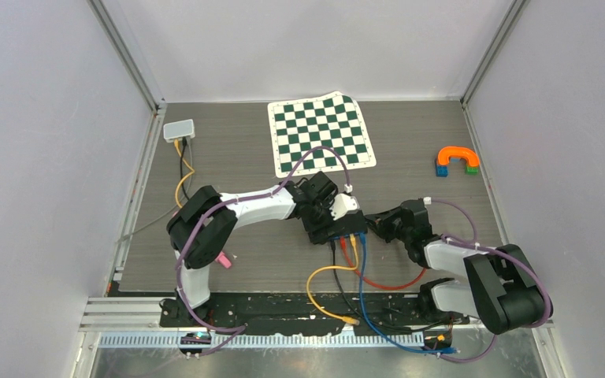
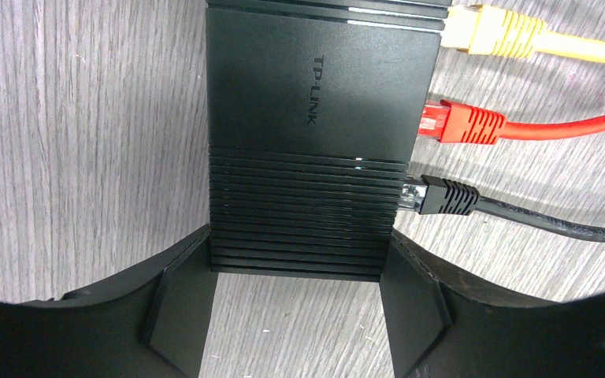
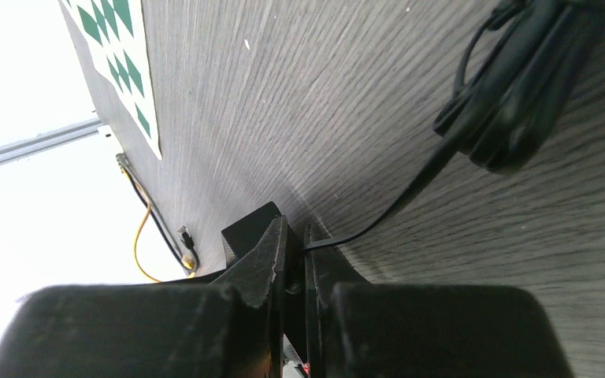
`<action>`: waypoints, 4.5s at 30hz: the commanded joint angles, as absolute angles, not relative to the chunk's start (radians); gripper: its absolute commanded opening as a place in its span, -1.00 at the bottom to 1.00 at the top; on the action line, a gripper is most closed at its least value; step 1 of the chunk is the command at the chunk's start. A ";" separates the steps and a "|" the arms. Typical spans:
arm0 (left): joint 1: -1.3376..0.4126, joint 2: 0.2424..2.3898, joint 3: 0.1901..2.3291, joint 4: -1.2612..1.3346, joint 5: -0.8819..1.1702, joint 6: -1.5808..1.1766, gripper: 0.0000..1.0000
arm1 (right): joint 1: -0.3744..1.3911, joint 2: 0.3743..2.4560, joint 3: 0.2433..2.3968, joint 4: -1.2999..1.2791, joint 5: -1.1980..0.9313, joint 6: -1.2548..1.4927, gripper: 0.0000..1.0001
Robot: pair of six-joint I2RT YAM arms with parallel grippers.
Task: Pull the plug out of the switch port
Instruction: Pull the plug from the switch port, then pull the connector from the switch port.
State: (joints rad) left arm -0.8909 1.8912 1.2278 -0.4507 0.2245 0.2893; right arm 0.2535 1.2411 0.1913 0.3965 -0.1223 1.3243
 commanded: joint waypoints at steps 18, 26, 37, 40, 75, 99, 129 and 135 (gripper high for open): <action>-0.887 1.868 1.195 -0.607 0.244 0.302 -0.15 | 0.179 1.090 0.168 0.312 0.091 1.219 -0.90; -0.887 1.870 1.198 -0.612 0.247 0.304 -0.18 | 0.119 1.088 0.173 0.375 -0.058 1.237 -0.90; -0.887 1.857 1.187 -0.600 0.248 0.297 -0.14 | 0.114 1.043 0.232 0.312 0.006 1.167 -0.90; -0.887 1.860 1.200 -0.597 0.252 0.292 -0.07 | 0.114 0.980 0.286 0.174 0.110 1.081 -0.90; -0.887 1.799 1.182 -0.522 0.221 0.255 0.61 | 0.080 1.020 0.555 -0.155 -0.146 0.648 0.29; -0.887 1.832 1.196 -0.543 0.226 0.247 0.65 | 0.241 1.109 0.243 0.154 -0.619 0.740 0.10; -0.887 1.825 1.183 -0.544 0.204 0.258 0.50 | 0.296 1.306 0.250 0.221 -0.491 0.727 -0.39; -0.887 1.831 1.187 -0.545 0.210 0.261 0.43 | 0.296 1.257 0.232 0.214 -0.462 0.745 -0.08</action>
State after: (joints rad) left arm -0.8879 1.8359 1.1774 -0.5289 0.1921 0.2653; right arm 0.2974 1.2774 0.2470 0.2798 -0.5781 0.7776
